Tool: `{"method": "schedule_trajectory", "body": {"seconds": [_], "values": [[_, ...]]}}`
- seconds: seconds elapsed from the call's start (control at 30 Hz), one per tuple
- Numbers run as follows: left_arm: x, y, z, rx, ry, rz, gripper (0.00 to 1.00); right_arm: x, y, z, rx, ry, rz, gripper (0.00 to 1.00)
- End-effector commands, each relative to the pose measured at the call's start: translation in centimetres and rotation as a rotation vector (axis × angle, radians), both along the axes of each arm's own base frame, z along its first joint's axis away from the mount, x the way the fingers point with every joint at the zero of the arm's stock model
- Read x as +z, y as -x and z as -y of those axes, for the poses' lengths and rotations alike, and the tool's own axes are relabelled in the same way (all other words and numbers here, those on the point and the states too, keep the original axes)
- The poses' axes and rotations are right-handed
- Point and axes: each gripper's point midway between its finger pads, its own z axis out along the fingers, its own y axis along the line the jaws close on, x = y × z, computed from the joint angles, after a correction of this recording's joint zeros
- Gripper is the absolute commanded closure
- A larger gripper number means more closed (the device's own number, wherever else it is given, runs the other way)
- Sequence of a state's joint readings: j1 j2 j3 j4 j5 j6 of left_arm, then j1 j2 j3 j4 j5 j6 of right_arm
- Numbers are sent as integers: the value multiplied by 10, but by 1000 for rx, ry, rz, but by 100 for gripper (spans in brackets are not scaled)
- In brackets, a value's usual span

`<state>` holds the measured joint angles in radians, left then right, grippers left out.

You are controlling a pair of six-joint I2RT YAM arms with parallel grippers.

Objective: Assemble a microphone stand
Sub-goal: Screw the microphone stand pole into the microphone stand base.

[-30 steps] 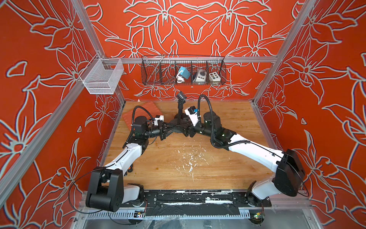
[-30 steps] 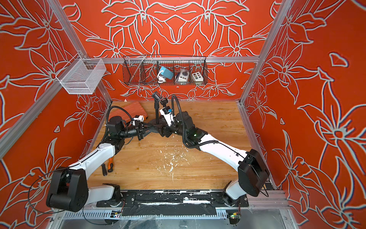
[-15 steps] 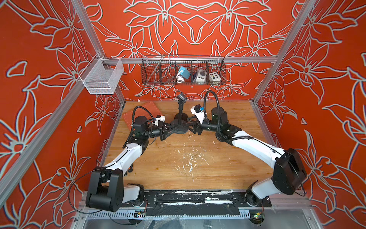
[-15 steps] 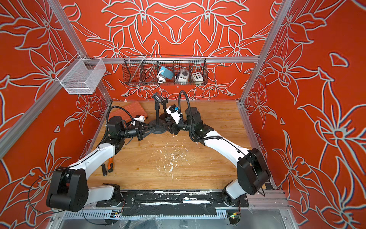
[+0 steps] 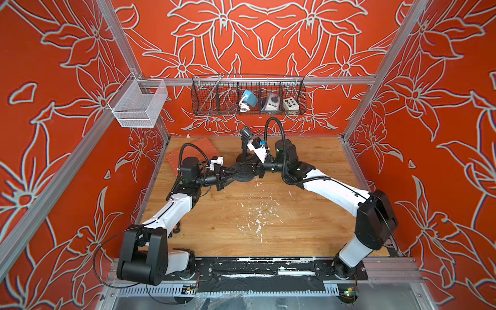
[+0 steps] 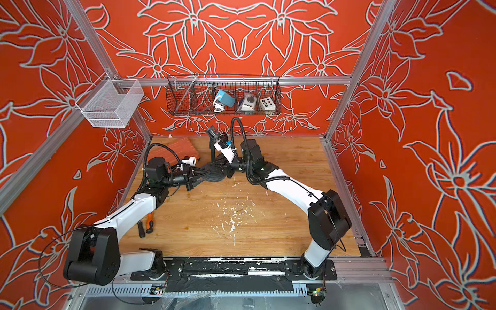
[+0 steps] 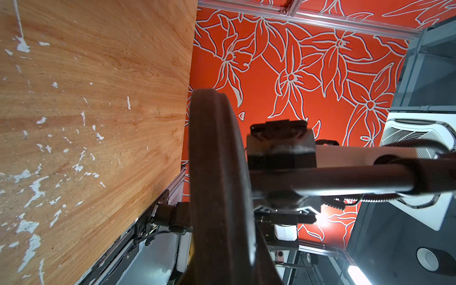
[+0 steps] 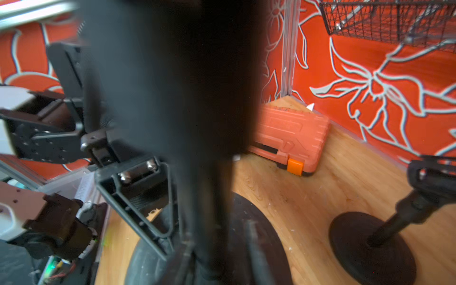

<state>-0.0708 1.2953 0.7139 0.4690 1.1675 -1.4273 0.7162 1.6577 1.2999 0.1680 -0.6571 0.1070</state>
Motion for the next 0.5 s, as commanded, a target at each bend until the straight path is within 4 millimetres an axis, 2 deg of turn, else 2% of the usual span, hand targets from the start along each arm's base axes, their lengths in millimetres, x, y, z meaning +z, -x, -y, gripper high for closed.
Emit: {"method": "schedule_trajectory", "body": {"seconds": [0.0,0.13,0.27,0.33,0.47], "values": [[29,1,3,-42,3,132,100,0,3,-8,-78,-3,38,100],[34,-3,3,-37,7,138,100,-23,-5,-5,-384,124,74,100],[37,-8,0,2,2,148,100,-38,-22,14,-740,266,39,100],[37,-10,-2,25,-1,153,100,-38,-24,16,-826,311,83,100],[33,-14,-4,49,-3,139,100,-32,-19,0,-736,280,82,99]]}}
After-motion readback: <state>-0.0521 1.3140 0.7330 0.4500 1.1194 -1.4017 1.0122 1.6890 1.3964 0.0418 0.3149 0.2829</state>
